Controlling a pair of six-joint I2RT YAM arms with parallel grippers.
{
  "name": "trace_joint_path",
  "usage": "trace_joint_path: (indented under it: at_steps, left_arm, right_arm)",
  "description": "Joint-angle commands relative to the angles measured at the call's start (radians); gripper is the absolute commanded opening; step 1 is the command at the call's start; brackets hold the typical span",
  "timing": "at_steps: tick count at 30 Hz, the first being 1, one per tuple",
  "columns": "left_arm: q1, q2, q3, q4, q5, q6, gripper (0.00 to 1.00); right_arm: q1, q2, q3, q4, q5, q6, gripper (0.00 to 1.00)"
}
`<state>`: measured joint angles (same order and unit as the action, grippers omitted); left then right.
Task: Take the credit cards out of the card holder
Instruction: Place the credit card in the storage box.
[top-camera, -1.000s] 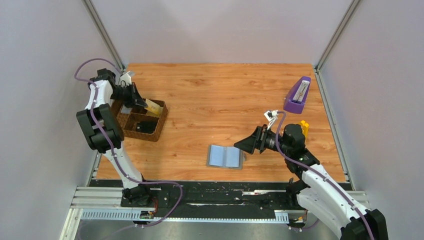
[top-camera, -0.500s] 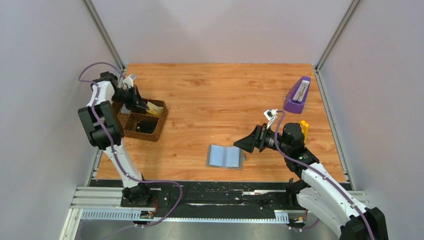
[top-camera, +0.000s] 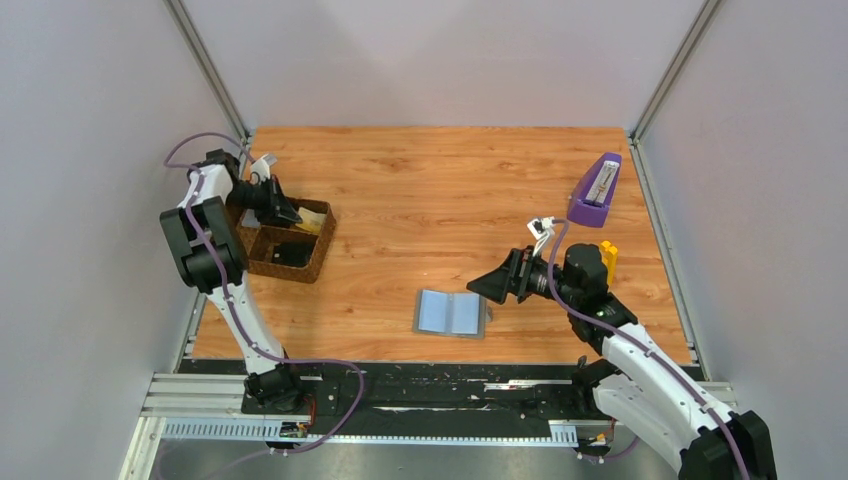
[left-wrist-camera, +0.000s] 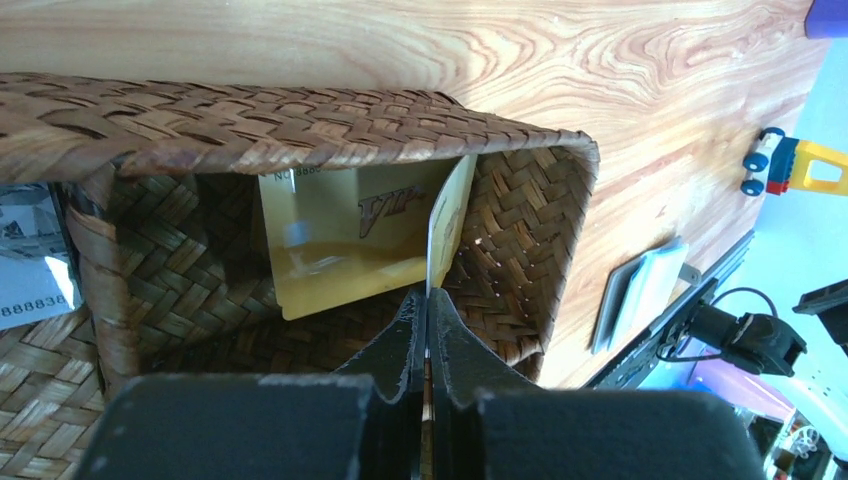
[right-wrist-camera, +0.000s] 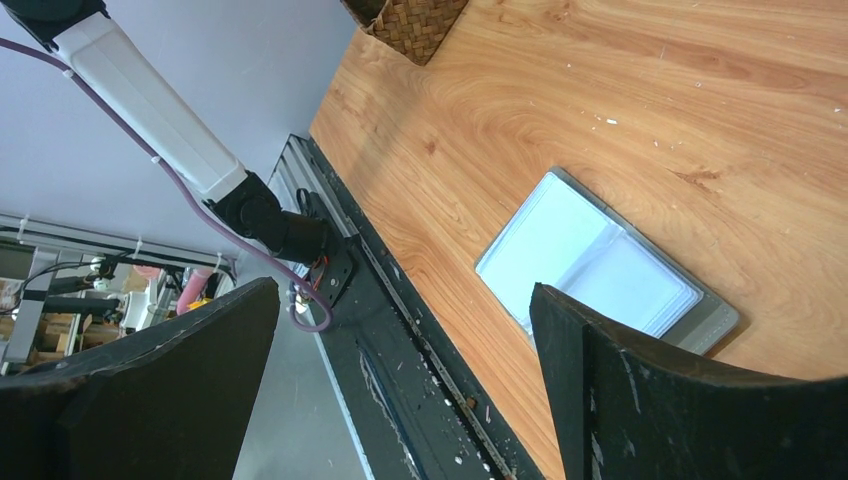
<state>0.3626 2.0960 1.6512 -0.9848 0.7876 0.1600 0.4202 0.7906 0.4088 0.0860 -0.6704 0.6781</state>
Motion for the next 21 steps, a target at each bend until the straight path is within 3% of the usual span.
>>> trace_joint_path:
  at_steps: [1, 14, 21]
  left_arm:
    - [0.002, 0.026, 0.049, 0.017, -0.007, 0.019, 0.08]
    - [-0.023, 0.057, 0.101, 0.01, -0.079, -0.003, 0.3]
    - [-0.036, 0.056, 0.132, 0.0, -0.112, -0.02, 0.35]
  right_arm:
    - [-0.004, 0.009, 0.047, 0.024, 0.017, -0.019, 1.0]
    - [-0.004, 0.02, 0.049, 0.025, 0.048, -0.008, 1.0]
    - [-0.004, 0.058, 0.07, -0.009, 0.074, 0.001, 1.0]
